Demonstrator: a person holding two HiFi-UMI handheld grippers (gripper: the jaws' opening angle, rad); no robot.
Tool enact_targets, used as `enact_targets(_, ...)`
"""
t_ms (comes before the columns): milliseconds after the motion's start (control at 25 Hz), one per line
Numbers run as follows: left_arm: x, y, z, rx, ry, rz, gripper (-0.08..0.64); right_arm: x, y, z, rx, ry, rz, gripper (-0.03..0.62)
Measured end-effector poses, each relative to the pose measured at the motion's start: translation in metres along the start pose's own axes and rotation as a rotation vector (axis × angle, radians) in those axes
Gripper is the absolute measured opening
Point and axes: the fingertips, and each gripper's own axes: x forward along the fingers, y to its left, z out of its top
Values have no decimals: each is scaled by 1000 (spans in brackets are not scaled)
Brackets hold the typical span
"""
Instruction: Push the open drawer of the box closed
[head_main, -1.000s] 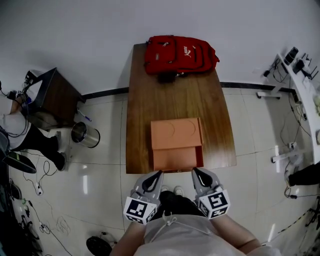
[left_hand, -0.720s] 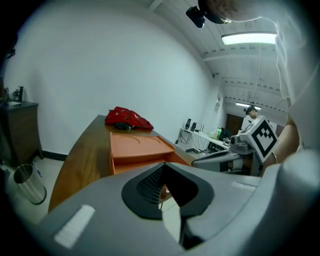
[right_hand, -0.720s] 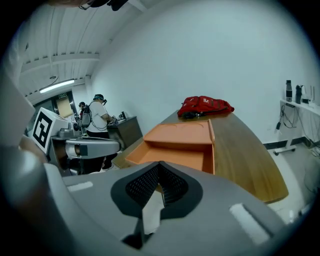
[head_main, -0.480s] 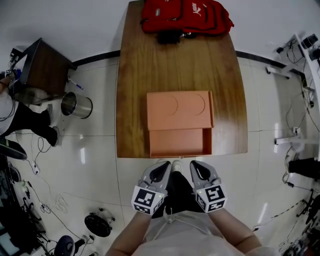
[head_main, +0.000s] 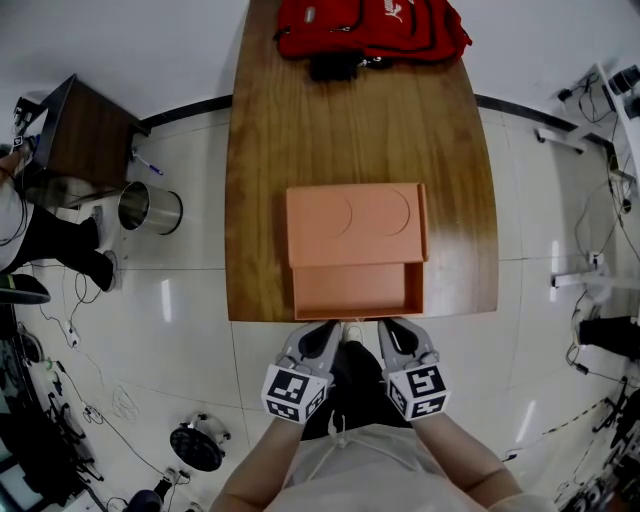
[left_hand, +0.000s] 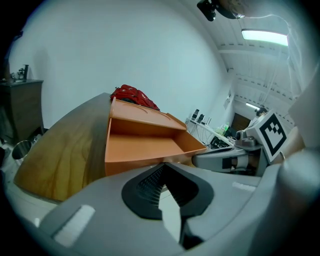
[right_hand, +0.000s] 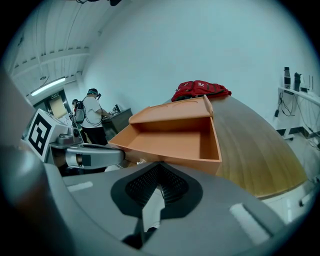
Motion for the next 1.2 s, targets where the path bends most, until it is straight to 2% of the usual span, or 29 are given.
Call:
enact_targets(400,19,12,26,-64,-11,-7,6,20,-12,24,-7,-3,1,8)
enact_targets(800,39,36,62,-62,-44,32,6,48,-27,59,-11,-9,-15,8)
enact_targets(1000,44,42,71,-72,-42,33,6,52,-29,71,38,-19,-27,8)
enact_targets(1200,44,45,75,-83,-40,21,6,54,-29,76,27,-17,-32,8)
